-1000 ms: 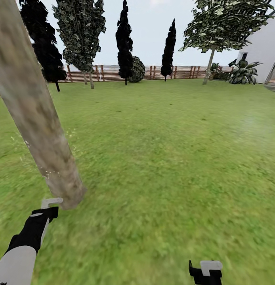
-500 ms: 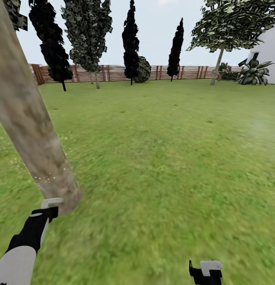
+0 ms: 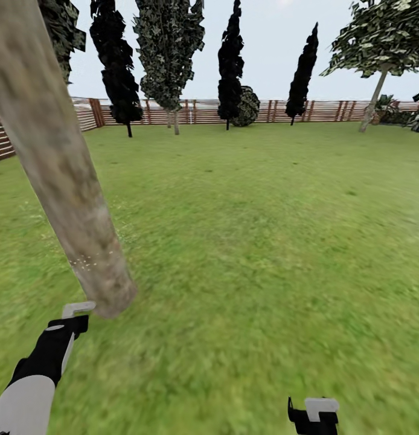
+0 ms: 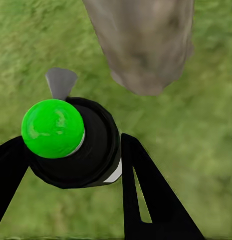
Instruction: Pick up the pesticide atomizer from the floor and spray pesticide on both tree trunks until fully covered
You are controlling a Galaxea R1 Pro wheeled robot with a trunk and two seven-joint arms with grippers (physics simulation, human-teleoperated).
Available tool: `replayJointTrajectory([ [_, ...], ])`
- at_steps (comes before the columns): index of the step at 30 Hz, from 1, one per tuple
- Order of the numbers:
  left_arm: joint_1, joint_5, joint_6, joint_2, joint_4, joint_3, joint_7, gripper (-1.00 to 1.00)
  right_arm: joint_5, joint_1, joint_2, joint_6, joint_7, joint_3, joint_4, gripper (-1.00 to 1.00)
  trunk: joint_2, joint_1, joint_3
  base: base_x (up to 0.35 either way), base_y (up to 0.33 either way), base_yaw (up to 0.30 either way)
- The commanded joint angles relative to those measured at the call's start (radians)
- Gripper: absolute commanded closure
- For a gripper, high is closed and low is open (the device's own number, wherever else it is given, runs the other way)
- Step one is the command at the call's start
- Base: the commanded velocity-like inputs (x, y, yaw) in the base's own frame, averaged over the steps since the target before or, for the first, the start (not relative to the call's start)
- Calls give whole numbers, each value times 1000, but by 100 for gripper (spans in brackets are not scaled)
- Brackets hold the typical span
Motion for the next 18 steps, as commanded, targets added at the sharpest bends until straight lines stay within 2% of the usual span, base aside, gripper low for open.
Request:
replayJointTrajectory([
  [1,0,0,0,0,0,0,0,100,0,0,0,0,0,0,0,-100,0,0,0,0,-272,276],
  [5,0,0,0,0,-1,0,-1,100,0,0,0,0,0,0,0,-100,0,0,0,15,-272,276],
  [11,0,2,0,-1,1,0,-2,100,0,0,0,0,0,0,0,-100,0,0,0,137,-200,276],
  [13,0,23,-2,-4,-3,-6,-2,100,-1,0,0,0,0,-1,-1,-100,0,0,0,13,-11,265],
  [16,-23,40,8,-21,-9,-17,-14,100,-1,0,0,0,0,-1,-1,-100,0,0,0,2,-1,119],
  [18,-78,42,14,-30,-3,-33,-35,100,0,0,0,0,1,-1,-1,-100,0,0,0,0,0,12],
])
